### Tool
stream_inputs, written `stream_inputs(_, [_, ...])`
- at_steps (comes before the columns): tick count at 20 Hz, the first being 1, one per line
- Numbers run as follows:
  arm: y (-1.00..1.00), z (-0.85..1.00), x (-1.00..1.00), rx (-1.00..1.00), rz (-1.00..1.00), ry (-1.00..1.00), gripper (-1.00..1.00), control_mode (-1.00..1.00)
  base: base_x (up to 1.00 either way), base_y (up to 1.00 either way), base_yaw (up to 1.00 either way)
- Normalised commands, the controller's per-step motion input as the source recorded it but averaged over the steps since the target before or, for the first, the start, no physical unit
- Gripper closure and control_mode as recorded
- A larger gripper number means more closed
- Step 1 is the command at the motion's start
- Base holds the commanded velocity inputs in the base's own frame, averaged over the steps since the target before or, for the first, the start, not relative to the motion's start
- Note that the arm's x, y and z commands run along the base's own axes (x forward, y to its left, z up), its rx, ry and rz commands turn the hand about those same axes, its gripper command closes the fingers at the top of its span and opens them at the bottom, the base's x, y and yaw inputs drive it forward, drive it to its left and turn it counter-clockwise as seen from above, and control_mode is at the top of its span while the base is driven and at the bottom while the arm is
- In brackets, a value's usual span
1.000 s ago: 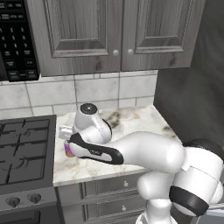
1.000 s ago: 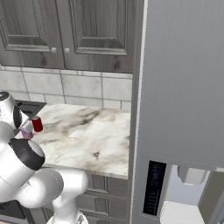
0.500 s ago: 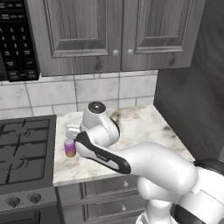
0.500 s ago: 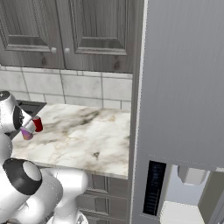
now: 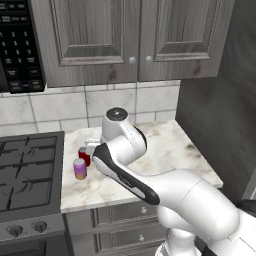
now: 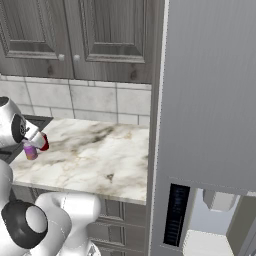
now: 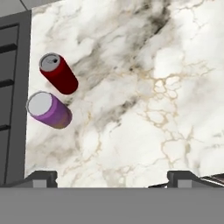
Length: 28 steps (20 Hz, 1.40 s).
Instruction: Four empty soda cans are scattered around the kitchen. Gather all the cans and cluster them next to the stove for recycling.
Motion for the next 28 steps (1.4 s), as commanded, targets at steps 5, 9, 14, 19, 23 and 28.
stream_inputs(5, [-0.41,0.17,-0.17,-0.06,0.02,0.05,-1.0,-1.0,0.0,0.0,0.0])
stream_inputs(9, [-0.43,0.12,-0.19,-0.06,0.03,0.02,-1.0,-1.0,0.0,0.0,0.0])
stream_inputs(14, [-0.37,0.15,-0.15,-0.07,0.06,0.03,-1.0,-1.0,0.0,0.0,0.0])
stream_inputs(19, [-0.29,0.0,-0.07,-0.03,0.09,0.03,-1.0,-1.0,0.0,0.0,0.0])
stream_inputs(23, [-0.29,0.0,-0.05,0.0,0.11,0.0,-1.0,-1.0,0.0,0.0,0.0])
stream_inputs(28, [-0.31,0.0,-0.14,0.0,0.1,-0.01,-1.0,-1.0,0.0,0.0,0.0])
